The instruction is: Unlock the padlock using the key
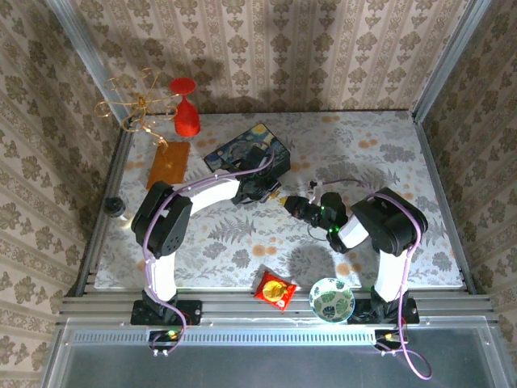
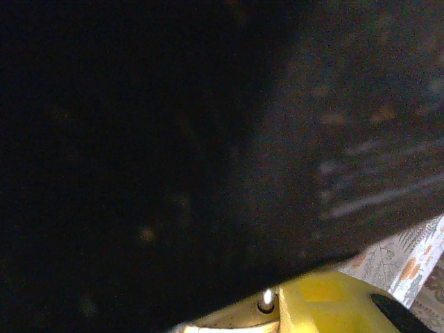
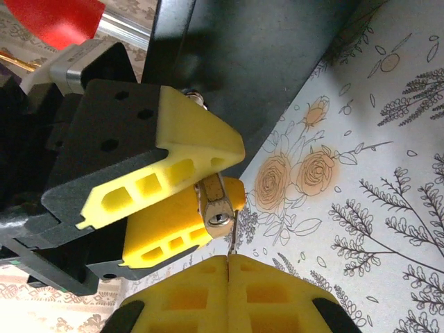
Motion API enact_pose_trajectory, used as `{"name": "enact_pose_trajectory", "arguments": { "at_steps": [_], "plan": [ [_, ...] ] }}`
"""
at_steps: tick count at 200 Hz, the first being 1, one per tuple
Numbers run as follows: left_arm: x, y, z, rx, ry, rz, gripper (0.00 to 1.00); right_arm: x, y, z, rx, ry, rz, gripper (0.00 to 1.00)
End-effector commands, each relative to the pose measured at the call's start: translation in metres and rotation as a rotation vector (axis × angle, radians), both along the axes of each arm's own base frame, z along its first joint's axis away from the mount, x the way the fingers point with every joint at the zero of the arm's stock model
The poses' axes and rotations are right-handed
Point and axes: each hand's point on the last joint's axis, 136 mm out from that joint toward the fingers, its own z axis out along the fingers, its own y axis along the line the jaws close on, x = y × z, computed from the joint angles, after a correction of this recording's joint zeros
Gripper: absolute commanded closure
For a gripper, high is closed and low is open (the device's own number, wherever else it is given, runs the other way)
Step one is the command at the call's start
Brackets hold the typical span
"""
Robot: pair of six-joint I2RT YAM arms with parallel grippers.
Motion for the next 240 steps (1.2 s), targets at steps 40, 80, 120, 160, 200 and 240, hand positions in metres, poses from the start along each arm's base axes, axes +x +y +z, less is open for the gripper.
{"name": "enact_pose_trajectory", "arguments": {
  "at_steps": [40, 80, 120, 160, 200, 240],
  "plan": [
    [0.009, -0.007, 0.033, -0.096, -0.065, 0.014, 1.00, 0.003, -0.002, 0.022, 0.034, -0.055, -0.006, 1.00],
    [0.011, -0.007, 0.034, -0.103, -0.066, 0.025, 1.00, -0.001, -0.005, 0.020, 0.027, -0.051, -0.002, 1.00],
    [0.013, -0.007, 0.037, -0.110, -0.070, 0.030, 1.00, -0.004, -0.007, 0.014, 0.016, -0.038, -0.005, 1.00],
    [0.012, -0.004, 0.032, -0.098, -0.062, 0.035, 1.00, -0.010, -0.012, 0.007, 0.000, -0.023, -0.018, 1.00],
    [0.011, -0.005, 0.032, -0.113, -0.051, 0.034, 1.00, -0.010, -0.015, 0.007, -0.009, -0.031, -0.033, 1.00],
    [0.009, -0.007, 0.034, -0.144, -0.028, 0.042, 1.00, -0.004, -0.016, 0.022, -0.006, -0.081, -0.047, 1.00]
  ]
}}
